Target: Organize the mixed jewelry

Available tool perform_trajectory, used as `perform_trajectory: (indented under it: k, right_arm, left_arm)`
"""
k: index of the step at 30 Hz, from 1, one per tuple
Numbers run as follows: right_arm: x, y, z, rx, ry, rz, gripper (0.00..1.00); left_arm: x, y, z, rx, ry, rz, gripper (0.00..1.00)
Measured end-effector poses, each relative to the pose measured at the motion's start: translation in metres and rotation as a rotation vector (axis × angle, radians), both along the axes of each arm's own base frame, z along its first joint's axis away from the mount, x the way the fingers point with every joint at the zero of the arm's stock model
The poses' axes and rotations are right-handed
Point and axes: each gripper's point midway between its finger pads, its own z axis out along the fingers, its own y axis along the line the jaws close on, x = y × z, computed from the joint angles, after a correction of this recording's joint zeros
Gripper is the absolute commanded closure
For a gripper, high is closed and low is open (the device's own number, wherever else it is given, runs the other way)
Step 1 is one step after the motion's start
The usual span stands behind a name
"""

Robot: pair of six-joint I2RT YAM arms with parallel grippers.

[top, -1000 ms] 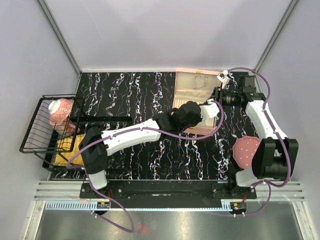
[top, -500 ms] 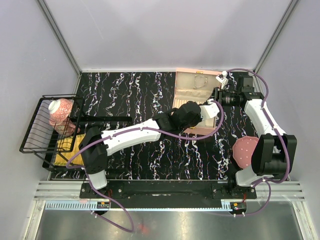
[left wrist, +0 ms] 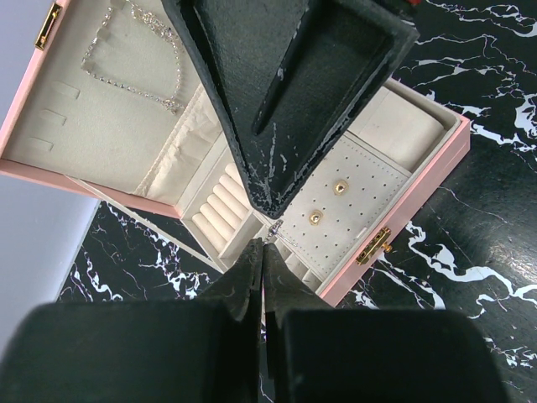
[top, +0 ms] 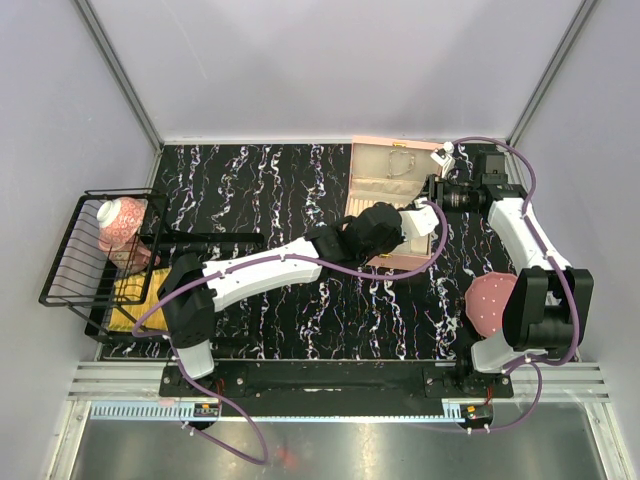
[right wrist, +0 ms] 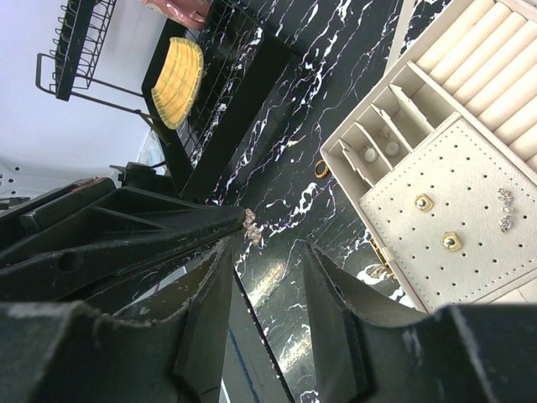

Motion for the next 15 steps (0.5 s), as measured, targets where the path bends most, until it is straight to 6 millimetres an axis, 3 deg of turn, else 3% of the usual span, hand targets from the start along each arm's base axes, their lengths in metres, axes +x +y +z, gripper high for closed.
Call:
perform_trajectory:
  k: [15]
  right_arm:
    - [-0.006, 0.013, -0.003, -0.002, 0.01, 0.041, 0.59]
  left_arm:
    - [-0.001, 0.0, -0.001, 0.004, 0.003, 0.0, 1.0]
